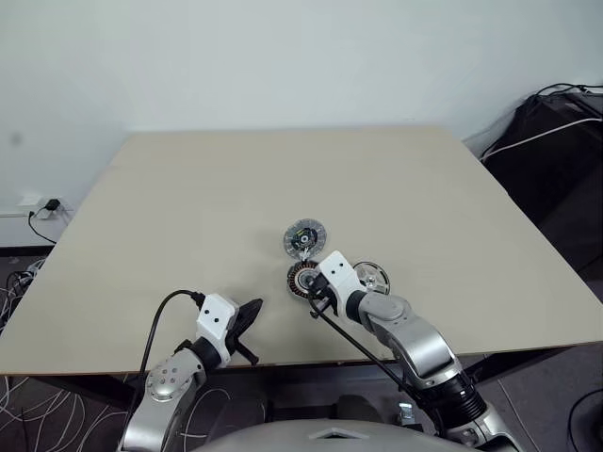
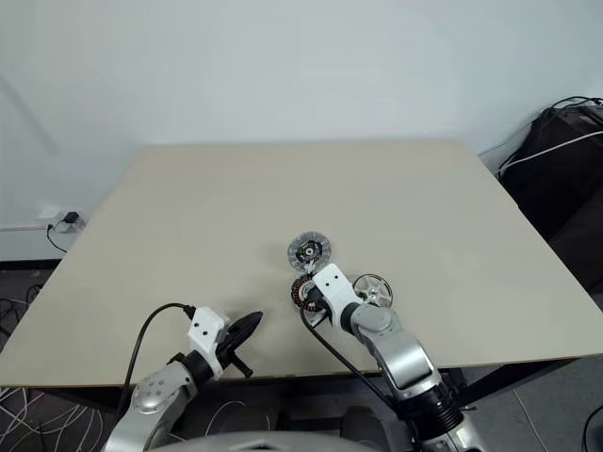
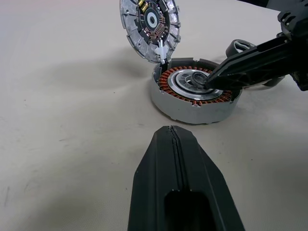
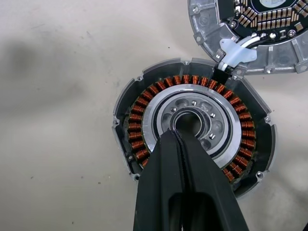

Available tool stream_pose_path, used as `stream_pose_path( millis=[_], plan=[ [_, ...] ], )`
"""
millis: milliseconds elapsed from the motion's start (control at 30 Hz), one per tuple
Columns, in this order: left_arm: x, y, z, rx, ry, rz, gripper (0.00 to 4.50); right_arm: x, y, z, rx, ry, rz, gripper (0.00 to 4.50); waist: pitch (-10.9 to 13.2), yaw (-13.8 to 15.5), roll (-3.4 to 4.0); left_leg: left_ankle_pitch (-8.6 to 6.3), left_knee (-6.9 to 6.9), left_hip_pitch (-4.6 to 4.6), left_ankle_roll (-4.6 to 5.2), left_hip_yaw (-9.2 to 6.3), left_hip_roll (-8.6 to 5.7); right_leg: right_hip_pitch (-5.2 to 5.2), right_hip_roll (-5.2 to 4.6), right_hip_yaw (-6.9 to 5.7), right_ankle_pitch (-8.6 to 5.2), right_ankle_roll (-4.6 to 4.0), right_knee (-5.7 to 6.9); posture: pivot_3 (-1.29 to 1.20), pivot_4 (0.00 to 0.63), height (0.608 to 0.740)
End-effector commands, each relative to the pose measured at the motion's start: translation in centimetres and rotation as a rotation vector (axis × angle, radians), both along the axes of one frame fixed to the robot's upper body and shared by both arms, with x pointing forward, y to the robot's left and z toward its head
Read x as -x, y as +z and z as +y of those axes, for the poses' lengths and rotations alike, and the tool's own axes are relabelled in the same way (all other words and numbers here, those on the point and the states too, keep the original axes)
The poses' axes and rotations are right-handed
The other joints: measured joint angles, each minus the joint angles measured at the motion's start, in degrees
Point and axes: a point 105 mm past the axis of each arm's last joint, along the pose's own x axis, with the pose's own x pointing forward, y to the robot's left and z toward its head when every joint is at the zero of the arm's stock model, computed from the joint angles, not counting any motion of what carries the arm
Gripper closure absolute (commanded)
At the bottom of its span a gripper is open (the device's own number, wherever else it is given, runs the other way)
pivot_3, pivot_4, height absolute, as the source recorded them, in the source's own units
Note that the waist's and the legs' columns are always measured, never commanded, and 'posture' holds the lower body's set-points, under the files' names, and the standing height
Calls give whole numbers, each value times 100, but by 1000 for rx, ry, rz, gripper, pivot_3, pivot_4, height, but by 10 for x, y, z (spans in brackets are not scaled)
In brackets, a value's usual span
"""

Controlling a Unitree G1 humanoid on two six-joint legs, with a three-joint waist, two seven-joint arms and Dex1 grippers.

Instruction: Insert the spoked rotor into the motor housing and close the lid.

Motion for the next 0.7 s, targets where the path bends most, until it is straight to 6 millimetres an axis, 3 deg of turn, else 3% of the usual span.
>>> stream_pose_path(
  millis=[33, 433, 700],
  plan=[
    [-3, 12, -6, 21, -17, -51, 4500, -9, 12, 2, -19, 2, -55, 4481, 0, 0, 0, 0, 0, 0, 0, 0, 0, 0, 0, 0, 0, 0, 0, 0, 0, 740],
    [-4, 12, -8, 25, -22, -49, 4500, -17, 14, 3, -22, -4, -68, 4481, 3, 0, 4, 0, 0, 0, 0, 0, 0, -1, 1, 0, 0, 0, 0, 0, 0, 740],
    [-4, 12, -7, 26, -17, -47, 4500, -14, 35, 9, -106, 29, -131, 4481, 6, -1, 8, 0, -1, 0, 0, 0, 0, -1, 1, 0, 0, 0, 0, 0, 0, 740]
  ],
)
